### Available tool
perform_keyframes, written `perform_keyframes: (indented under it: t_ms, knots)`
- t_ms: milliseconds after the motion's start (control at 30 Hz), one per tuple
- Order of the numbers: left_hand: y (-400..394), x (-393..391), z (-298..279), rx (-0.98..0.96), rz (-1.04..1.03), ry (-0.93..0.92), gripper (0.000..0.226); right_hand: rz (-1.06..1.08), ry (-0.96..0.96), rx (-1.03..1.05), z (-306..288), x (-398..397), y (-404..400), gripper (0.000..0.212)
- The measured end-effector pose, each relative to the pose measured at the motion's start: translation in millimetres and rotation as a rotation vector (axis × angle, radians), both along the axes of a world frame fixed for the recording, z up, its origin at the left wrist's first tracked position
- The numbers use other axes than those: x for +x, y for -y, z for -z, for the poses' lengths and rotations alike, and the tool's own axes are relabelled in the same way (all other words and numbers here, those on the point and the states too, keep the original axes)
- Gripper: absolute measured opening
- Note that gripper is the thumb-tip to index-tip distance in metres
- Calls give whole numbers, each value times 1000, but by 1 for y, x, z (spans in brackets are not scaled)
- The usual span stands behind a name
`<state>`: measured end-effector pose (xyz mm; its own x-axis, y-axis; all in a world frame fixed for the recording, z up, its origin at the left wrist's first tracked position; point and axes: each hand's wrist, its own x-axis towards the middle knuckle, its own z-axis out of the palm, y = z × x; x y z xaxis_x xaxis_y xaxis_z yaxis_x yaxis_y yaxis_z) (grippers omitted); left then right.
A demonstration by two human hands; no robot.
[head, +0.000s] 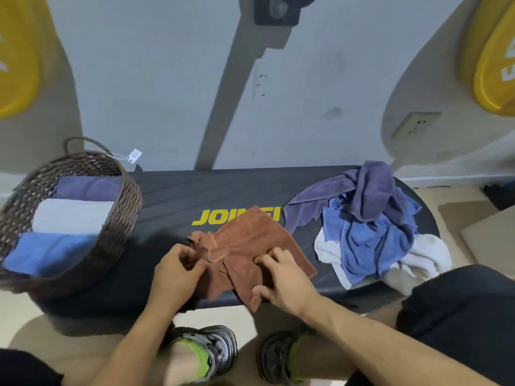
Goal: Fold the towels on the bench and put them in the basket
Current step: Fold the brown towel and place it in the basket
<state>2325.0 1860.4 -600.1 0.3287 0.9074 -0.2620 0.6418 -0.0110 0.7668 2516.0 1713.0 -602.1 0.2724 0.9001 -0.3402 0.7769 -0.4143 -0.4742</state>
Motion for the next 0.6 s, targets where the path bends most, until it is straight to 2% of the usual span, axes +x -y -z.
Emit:
perform_keyframes:
  t_ms: [100,200,267,333,400,500,600]
  knots:
    - [-9,1,-1,4,-25,-58,23,2,-54,-9,-1,3,-8,29]
    - [-9,5,-13,21,-57,-79,22,3,-170,40,-8,3,-10,17]
    - [-2,9,-23,177,-68,-100,27,54,-294,140,-15,2,-11,15]
    - [11,16,-39,346,-13,-12,36,176,-455,249,-22,0,-12,14]
    - [29,28,-55,295,153,174,43,315,-627,341,-29,-2,-15,15]
    - [57,46,-61,163,360,249,51,468,-895,429,-39,-1,-19,14]
    - [61,55,-59,151,225,305,30,570,-1161,441,-51,5,-19,12]
